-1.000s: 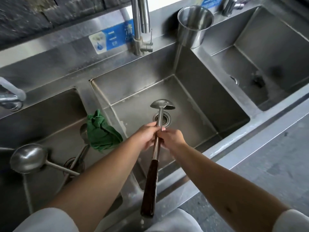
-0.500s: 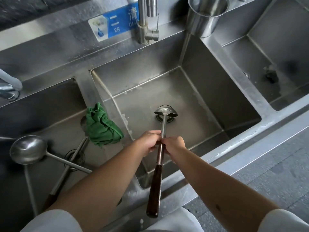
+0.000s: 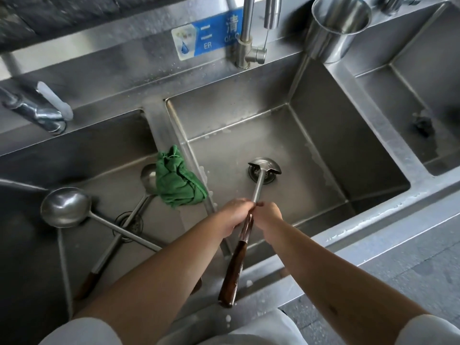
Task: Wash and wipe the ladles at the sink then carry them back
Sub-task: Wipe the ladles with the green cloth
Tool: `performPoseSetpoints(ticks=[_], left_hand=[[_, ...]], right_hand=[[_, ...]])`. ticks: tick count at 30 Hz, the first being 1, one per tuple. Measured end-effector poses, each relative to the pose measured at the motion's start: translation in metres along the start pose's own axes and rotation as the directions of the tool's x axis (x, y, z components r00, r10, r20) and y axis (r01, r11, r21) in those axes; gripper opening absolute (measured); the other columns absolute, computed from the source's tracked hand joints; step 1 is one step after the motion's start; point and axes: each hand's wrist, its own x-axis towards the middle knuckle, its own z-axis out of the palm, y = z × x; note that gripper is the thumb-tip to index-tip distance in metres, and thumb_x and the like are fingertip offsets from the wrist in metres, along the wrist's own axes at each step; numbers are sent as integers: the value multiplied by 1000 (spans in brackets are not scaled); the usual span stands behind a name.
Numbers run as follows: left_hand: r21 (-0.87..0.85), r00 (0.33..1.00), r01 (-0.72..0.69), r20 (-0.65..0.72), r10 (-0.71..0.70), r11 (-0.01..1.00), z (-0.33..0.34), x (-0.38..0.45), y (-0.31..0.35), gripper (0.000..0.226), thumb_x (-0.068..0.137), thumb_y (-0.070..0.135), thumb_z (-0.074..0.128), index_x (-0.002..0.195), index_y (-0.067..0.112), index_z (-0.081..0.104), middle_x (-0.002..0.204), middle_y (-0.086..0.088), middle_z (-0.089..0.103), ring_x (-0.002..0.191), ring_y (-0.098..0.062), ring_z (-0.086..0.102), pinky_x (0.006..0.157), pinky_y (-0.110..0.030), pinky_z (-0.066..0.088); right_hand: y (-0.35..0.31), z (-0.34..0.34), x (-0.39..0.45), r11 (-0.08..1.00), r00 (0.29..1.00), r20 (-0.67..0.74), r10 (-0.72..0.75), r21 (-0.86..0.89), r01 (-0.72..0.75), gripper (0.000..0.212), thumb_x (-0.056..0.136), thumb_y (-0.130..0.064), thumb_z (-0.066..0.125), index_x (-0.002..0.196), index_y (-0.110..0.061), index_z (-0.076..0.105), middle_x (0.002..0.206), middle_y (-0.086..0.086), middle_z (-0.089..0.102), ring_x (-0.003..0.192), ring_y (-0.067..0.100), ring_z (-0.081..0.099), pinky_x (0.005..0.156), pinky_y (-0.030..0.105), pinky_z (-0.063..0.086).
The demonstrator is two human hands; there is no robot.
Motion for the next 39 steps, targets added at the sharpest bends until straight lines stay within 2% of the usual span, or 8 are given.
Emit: performPoseSetpoints(ticks=[5,8,10,15,23,27,32,39], left_hand=[[79,998,-57,23,55,995,-19,-30,-3,35,97,30,41,110,12,67,122,-12,63,115,-27,56,101,-40,44],[-26,993,-118,-11,117,993,-43,-61,-11,30,88,42,46,95,21,67,94,7,68,103,-18,59,105,-48,43],[-184,990,-136,8,140,973,-63,-86,-21,20,95,36,50,93,22,63,71,11,60,90,-20,58,105,-45,41],[-362,991,-115,-110,80,925,-132,-126,-81,24,99,32,54,120,21,58,117,2,65,114,-17,60,105,-38,44],[-369,921,52,-342,-187,928,-214,-126,-199,12,93,31,58,102,24,63,113,-2,61,94,-13,59,89,-32,44],[-130,888,154,-416,-195,979,-253,-124,-241,44,94,29,54,129,3,58,122,-13,60,113,-27,57,96,-30,41],[29,848,305,-463,-257,952,-301,-87,-303,34,86,43,57,108,18,61,100,-10,69,90,-30,68,68,-30,49],[350,899,289,-420,-126,891,-328,-23,-353,49,90,29,63,135,18,47,134,-11,52,122,-30,52,99,-34,41]], right_hand=[[-15,7,-28,992,986,-130,-105,-86,94,37,84,-19,60,120,-8,59,121,11,61,112,30,59,90,36,48],[-32,17,-66,940,922,-180,-342,-49,338,48,87,-10,56,134,-12,53,138,6,50,128,25,48,110,40,39],[-37,26,-97,843,825,-174,-537,-80,532,44,87,-6,55,131,-15,55,131,1,52,125,20,48,109,38,39],[-52,73,-160,551,559,54,-828,-113,827,26,89,-6,59,112,-14,66,110,-4,61,105,13,54,89,25,44],[-67,191,-174,684,642,570,-513,-180,707,15,94,-33,53,102,-28,65,90,-12,63,79,-2,56,65,18,41],[-61,255,-147,683,713,605,-355,-353,639,9,89,-26,58,81,-21,58,79,-2,57,70,12,53,59,31,46],[-46,315,-96,547,795,559,-235,-600,584,27,93,-23,54,116,-12,61,115,10,62,96,24,61,68,24,40],[-9,363,-55,526,853,459,-248,-676,516,50,82,-32,63,129,-22,49,125,6,57,115,30,56,94,39,49]])
